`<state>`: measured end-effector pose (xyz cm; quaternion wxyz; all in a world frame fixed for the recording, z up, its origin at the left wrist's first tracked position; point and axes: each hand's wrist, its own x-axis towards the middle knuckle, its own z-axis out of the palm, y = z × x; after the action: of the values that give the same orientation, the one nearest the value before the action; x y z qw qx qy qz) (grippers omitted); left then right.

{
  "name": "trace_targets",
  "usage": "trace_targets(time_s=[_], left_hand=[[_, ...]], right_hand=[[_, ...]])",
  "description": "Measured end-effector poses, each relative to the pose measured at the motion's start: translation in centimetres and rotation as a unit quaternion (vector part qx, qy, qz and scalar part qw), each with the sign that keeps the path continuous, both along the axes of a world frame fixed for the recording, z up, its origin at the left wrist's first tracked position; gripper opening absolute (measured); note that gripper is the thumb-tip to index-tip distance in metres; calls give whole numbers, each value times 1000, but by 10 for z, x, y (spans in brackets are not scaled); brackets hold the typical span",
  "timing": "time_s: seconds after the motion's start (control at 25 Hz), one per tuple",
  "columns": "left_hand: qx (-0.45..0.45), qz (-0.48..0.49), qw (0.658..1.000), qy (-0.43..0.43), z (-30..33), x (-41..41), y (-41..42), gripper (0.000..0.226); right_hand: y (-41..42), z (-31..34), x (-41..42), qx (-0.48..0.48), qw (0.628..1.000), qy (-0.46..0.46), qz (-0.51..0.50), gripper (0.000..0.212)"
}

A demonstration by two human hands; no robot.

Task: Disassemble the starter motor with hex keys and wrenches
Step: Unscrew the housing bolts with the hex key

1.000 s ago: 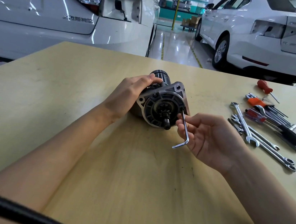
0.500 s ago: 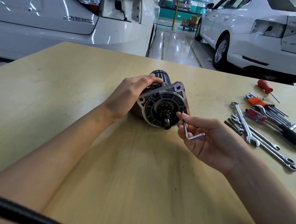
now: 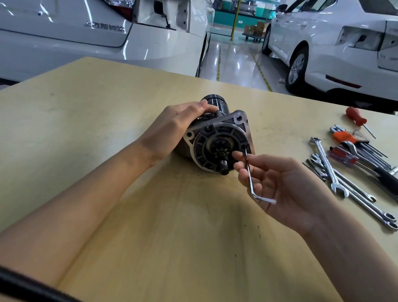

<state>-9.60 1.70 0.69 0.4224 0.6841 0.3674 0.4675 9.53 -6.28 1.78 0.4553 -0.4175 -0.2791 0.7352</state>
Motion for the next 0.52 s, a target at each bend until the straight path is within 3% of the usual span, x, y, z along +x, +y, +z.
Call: trace_targets(time_s=[0.52], left_hand=[[1, -7, 1000, 0, -1, 0, 1, 36]], right_hand=[[0, -2, -1, 7, 999, -39, -36, 21]])
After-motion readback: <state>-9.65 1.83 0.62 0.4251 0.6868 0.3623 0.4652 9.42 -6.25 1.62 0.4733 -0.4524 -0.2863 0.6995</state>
